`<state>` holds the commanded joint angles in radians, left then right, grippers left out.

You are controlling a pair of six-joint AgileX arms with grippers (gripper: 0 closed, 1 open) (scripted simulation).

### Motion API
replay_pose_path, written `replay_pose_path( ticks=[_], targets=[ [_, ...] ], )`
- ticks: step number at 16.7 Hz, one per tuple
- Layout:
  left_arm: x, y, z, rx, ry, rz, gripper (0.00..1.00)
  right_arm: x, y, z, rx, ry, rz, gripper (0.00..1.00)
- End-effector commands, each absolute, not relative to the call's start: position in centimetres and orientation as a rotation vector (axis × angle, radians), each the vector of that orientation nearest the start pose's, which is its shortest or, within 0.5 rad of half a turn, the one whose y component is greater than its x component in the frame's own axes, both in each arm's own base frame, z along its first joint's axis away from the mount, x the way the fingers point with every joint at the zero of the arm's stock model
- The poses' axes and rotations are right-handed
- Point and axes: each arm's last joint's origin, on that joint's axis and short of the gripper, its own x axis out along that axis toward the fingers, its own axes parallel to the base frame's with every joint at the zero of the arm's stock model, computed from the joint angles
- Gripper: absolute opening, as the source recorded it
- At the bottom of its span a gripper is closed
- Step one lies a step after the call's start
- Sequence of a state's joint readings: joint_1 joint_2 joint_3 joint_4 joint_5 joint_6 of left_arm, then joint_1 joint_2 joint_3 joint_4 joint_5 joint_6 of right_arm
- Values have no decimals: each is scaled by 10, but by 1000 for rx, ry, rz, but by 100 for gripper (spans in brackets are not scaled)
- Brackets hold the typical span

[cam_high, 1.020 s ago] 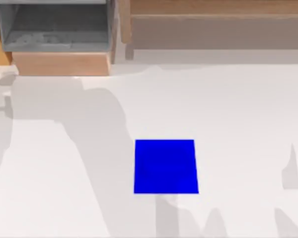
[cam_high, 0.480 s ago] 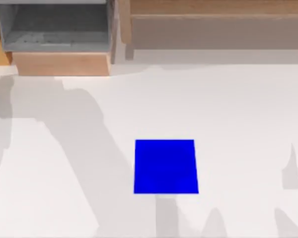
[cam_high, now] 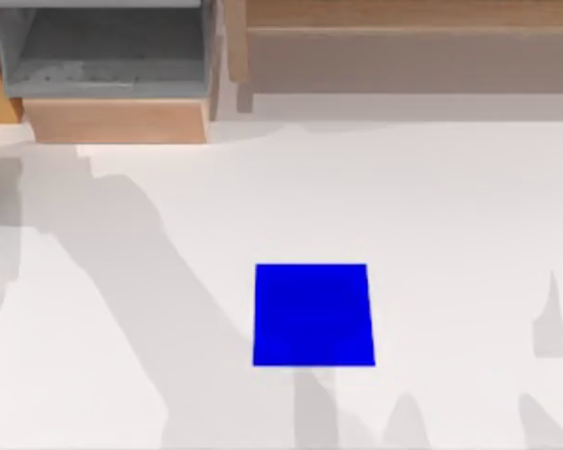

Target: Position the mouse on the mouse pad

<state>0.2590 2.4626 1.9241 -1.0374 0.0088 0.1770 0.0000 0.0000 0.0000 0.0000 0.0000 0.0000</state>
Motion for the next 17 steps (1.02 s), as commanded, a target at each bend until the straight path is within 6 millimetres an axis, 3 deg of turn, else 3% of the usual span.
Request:
replay_pose_path(
  ticks=[1,14,17],
  targets=[
    [455,126,92,-77,1574,71,100,106,-1,160,0,0,0,100],
    [455,126,92,-77,1574,71,2,106,-1,160,0,0,0,100],
    [455,126,92,-77,1574,71,0,106,-1,160,0,0,0,100]
  ],
)
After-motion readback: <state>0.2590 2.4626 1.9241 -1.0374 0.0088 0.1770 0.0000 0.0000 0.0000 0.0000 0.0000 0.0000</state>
